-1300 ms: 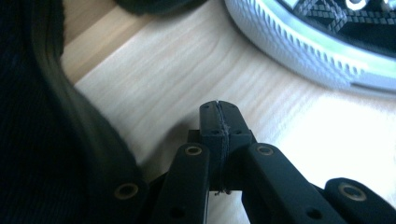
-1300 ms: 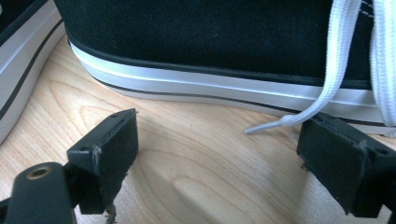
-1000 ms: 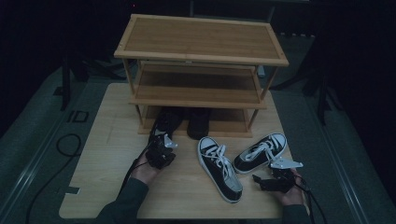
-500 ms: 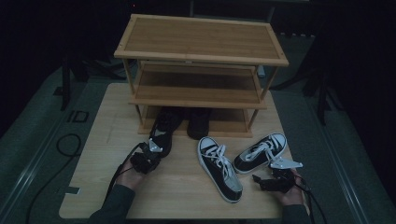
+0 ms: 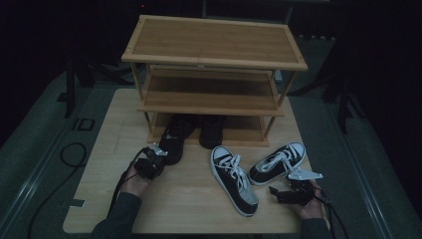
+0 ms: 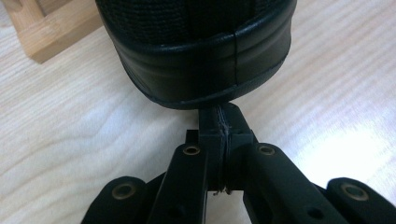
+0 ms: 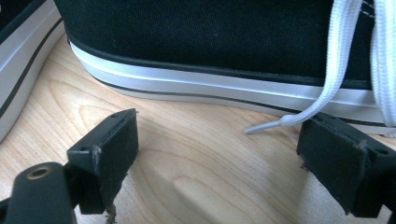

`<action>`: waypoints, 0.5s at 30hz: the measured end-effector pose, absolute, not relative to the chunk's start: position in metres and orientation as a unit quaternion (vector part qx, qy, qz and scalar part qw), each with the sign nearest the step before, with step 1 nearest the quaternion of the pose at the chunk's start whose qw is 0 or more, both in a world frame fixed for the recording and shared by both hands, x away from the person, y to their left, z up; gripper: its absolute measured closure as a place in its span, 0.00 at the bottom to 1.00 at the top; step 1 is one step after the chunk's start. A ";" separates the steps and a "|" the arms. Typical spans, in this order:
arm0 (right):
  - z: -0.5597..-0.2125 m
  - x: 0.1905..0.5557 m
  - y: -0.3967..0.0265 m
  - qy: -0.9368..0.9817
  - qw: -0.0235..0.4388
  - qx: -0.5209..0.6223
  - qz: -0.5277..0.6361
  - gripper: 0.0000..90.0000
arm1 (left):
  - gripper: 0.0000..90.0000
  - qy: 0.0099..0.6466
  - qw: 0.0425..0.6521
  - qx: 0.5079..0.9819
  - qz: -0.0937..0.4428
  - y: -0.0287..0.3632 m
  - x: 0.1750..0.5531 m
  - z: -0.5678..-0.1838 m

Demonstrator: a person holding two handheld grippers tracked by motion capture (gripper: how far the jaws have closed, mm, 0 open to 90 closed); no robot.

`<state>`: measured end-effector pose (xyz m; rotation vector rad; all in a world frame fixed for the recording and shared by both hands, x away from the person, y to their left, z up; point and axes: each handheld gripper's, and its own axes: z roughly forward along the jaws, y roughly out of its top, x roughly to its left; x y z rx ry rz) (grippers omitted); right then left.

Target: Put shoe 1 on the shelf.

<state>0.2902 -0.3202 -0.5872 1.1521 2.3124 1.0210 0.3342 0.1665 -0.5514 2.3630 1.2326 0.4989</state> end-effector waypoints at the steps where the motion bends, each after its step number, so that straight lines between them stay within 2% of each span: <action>1: -0.587 0.290 -0.320 0.819 0.181 0.408 0.361 0.14 | 0.99 0.445 0.211 0.851 0.179 0.166 0.337 -0.552; 15: -0.587 0.290 -0.320 0.818 0.180 0.408 0.362 0.14 | 1.00 0.440 0.221 0.851 0.180 0.150 0.365 -0.541</action>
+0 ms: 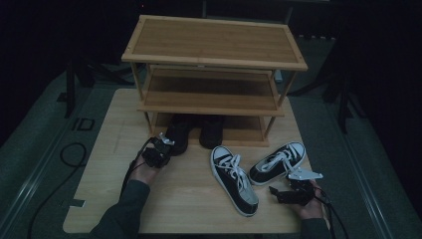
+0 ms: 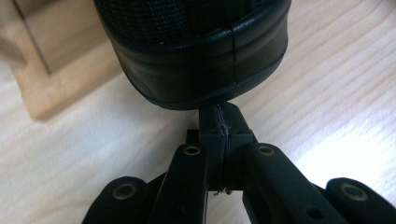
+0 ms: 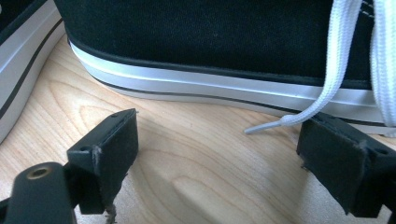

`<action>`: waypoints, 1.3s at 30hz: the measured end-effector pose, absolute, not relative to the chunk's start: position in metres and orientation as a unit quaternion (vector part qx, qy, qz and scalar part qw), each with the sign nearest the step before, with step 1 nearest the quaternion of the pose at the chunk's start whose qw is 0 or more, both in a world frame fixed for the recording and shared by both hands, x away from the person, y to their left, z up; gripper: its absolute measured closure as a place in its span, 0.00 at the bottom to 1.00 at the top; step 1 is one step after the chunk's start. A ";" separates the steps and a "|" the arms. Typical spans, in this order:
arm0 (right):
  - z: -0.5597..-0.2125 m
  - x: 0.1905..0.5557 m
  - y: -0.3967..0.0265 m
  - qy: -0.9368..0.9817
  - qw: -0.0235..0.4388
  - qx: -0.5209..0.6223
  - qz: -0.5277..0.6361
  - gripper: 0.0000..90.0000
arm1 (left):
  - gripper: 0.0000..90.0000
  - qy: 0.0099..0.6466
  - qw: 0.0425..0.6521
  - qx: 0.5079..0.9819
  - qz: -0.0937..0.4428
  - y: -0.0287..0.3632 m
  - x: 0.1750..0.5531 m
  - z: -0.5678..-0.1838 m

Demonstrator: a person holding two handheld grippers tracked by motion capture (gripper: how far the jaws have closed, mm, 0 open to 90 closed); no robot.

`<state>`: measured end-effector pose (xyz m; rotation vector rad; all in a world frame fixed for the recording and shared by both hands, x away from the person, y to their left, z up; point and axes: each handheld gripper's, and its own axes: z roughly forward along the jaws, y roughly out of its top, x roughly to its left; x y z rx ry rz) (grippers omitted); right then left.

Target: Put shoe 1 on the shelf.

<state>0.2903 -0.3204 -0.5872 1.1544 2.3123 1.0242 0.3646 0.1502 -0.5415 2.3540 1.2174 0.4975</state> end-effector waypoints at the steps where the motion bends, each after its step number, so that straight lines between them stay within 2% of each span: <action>1: -0.587 0.290 -0.320 0.818 0.180 0.408 0.362 0.14 | 1.00 0.434 0.222 0.854 0.180 0.143 0.371 -0.539; 18: -0.587 0.290 -0.321 0.818 0.179 0.409 0.363 0.14 | 1.00 0.424 0.218 0.865 0.157 0.106 0.394 -0.543; 34: -0.587 0.290 -0.321 0.818 0.179 0.409 0.363 0.14 | 1.00 0.438 0.228 0.857 0.146 0.109 0.405 -0.539; 39: -0.587 0.290 -0.321 0.818 0.180 0.408 0.363 0.14 | 0.97 0.439 0.234 0.854 0.149 0.114 0.401 -0.536</action>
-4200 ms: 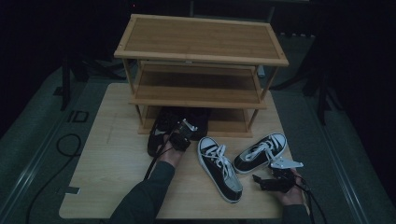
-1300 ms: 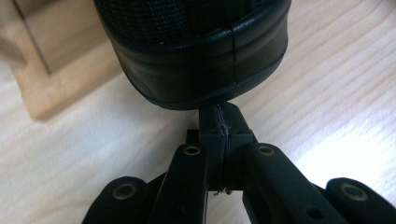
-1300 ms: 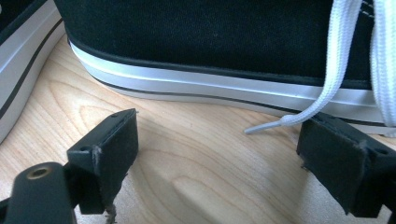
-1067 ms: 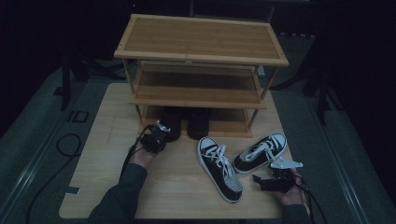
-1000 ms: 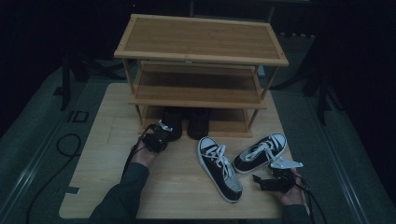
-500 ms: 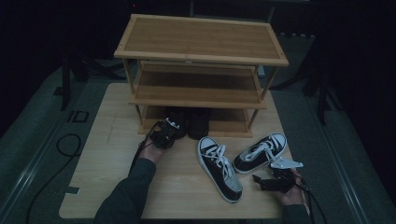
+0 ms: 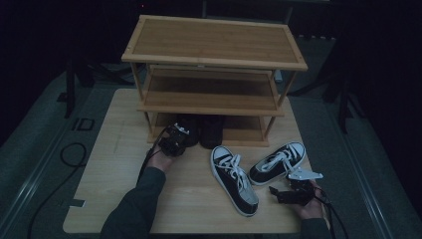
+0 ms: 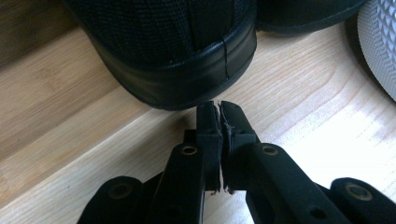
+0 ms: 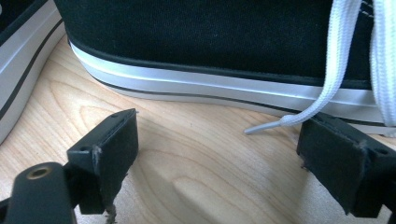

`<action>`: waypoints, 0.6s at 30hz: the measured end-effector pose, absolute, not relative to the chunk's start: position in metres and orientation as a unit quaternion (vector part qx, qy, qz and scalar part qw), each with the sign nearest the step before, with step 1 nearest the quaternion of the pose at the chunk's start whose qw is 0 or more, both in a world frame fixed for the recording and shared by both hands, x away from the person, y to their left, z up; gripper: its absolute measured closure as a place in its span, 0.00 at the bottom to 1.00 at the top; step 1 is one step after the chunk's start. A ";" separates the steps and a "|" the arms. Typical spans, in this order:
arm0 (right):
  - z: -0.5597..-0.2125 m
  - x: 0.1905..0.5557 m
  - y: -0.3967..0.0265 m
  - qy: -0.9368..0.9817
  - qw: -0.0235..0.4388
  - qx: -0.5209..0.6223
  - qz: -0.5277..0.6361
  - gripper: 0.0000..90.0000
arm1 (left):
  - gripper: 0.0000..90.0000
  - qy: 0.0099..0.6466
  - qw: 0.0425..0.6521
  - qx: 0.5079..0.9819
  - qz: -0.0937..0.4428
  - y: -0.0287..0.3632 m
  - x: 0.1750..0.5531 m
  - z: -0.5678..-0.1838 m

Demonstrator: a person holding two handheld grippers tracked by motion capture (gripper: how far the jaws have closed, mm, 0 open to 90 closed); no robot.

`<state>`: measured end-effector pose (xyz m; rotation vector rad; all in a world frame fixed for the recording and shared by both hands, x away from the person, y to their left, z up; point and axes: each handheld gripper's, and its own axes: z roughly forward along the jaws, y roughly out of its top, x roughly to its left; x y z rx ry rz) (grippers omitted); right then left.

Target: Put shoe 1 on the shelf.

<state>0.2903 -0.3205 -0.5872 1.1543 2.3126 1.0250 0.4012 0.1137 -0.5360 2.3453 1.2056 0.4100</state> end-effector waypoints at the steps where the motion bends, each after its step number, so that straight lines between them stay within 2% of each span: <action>1: -0.587 0.290 -0.321 0.818 0.180 0.408 0.363 0.14 | 0.96 0.439 0.234 0.854 0.149 0.114 0.401 -0.536; 18: -0.587 0.290 -0.320 0.818 0.182 0.409 0.361 0.14 | 0.88 0.447 0.251 0.845 0.150 0.138 0.387 -0.539</action>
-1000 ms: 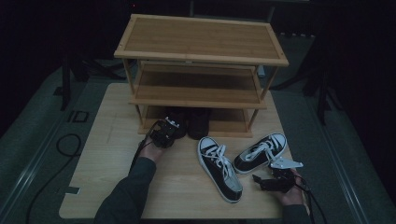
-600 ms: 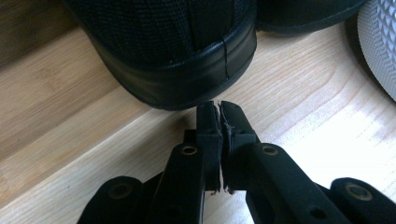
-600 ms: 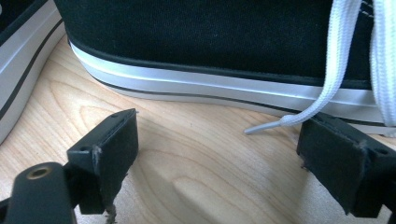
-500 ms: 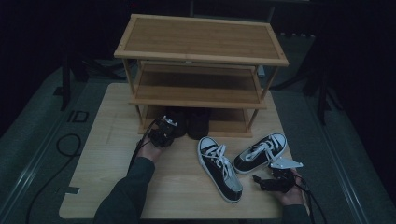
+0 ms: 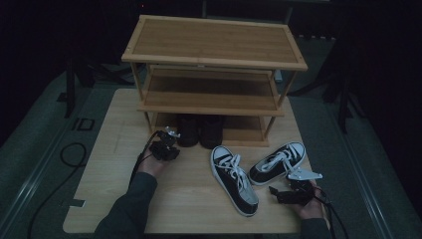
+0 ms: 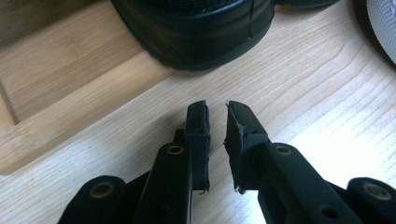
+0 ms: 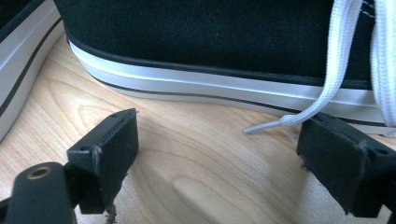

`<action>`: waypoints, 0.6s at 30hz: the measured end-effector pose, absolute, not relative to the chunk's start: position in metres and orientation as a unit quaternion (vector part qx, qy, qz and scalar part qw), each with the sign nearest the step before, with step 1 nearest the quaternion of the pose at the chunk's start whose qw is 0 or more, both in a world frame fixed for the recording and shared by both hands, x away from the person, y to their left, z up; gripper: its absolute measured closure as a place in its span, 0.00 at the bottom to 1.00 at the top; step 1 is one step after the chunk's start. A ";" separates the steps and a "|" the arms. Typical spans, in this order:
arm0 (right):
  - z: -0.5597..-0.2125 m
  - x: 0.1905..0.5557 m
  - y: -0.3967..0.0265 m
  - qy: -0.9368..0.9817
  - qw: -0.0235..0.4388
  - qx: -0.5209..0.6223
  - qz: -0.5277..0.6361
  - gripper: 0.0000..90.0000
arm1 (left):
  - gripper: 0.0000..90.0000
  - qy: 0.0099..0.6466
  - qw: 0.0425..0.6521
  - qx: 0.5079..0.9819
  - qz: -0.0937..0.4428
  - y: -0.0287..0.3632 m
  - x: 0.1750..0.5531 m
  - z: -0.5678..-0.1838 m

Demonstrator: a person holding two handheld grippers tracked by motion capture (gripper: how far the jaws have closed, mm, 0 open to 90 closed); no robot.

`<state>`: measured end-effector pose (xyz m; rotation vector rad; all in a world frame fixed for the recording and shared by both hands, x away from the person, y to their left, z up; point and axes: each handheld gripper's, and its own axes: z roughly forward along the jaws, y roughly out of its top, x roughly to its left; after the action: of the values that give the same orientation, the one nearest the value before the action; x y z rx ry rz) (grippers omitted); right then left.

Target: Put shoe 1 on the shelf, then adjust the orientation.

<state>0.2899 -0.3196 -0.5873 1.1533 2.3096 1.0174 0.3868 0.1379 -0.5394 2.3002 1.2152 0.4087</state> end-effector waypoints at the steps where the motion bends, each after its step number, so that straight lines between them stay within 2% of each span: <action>1: -0.587 0.290 -0.320 0.818 0.182 0.409 0.361 0.14 | 0.88 0.447 0.251 0.845 0.151 0.139 0.386 -0.539; 14: -0.586 0.290 -0.319 0.815 0.186 0.418 0.356 0.17 | 0.75 0.438 0.260 0.844 0.169 0.152 0.373 -0.542; 18: -0.585 0.291 -0.317 0.816 0.185 0.422 0.350 0.17 | 0.74 0.436 0.265 0.842 0.173 0.157 0.369 -0.548</action>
<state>0.2913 -0.3174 -0.5848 1.1881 2.2999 0.9866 0.3685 0.1566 -0.5478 2.2743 1.1790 0.4684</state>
